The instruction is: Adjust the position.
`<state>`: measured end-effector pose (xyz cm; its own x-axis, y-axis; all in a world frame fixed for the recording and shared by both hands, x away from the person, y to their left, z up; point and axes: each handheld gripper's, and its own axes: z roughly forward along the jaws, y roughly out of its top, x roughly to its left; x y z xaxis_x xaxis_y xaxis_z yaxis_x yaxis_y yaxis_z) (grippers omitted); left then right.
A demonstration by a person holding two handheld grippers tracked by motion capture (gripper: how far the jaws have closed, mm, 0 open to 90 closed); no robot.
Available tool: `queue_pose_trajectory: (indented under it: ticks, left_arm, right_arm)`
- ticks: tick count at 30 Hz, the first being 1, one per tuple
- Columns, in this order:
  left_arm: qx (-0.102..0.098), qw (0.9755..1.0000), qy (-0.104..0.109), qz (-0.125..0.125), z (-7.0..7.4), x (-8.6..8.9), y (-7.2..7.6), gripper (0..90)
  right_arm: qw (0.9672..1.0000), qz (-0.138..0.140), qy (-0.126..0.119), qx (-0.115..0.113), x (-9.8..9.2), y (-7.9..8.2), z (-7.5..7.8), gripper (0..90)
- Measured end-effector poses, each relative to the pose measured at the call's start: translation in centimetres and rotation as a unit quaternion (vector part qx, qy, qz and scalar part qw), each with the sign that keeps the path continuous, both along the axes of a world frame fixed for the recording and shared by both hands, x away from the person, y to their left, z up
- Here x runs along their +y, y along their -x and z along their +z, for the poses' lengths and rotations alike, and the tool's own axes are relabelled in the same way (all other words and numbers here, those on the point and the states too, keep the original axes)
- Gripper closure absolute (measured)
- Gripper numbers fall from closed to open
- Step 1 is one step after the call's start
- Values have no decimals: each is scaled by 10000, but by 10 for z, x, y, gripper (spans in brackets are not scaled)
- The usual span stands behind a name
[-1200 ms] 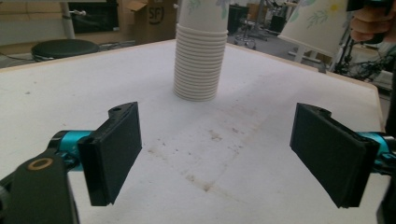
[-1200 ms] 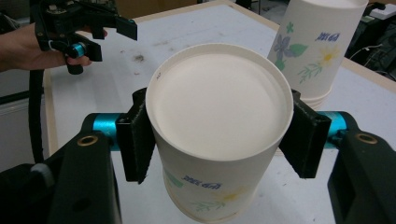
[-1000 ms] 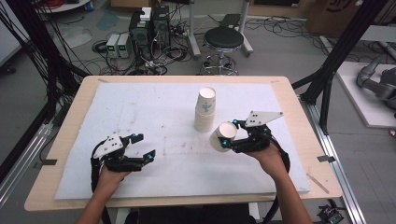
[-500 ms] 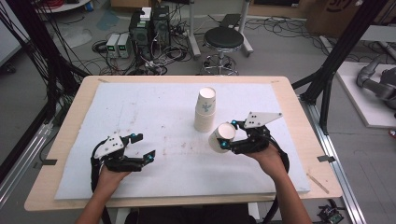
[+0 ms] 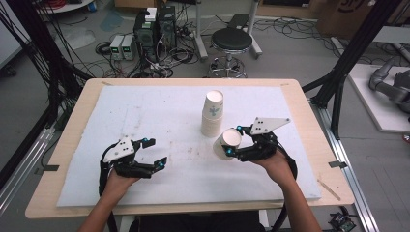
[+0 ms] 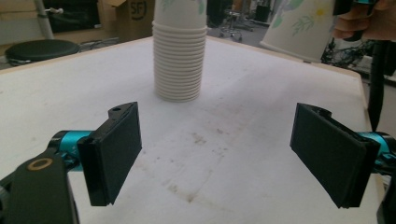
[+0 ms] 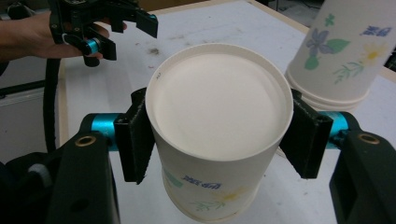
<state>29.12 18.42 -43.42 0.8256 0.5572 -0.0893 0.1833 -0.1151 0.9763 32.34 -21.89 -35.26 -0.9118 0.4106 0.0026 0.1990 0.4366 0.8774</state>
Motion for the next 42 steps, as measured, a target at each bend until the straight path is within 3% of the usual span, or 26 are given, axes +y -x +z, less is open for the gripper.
queue_pose_trajectory:
  ticks: [3, 7, 9, 12, 16, 37, 42]
  left_arm:
    - [-89, 9998, 30, -202, 4, -7, 0, 165]
    - [-493, 9974, 60, -516, 7, -15, -1, 171]
    - [-441, 9969, 70, -644, 9, -20, -2, 171]
    - [-157, 9968, 39, -787, 11, -29, -6, 160]
    - [-28, 9948, 43, -1019, 13, -42, -8, 159]
    - [-138, 9837, -70, -1793, 21, -93, -14, 163]
    - [-133, 9830, -100, -1829, 20, -98, -16, 163]
  right_arm:
    - [9999, 140, -5, -12, 5, 2, 0, 352]
    - [9996, 280, -25, 7, 12, 3, -1, 351]
    - [9994, 336, -17, 3, 13, 3, -1, 351]
    - [9994, 354, -18, 11, 15, 3, -1, 351]
    - [9991, 435, -9, 17, 19, 4, -2, 351]
    - [9970, 768, -99, 61, 28, 8, -4, 351]
    - [9967, 806, -79, 76, 31, 7, -6, 351]
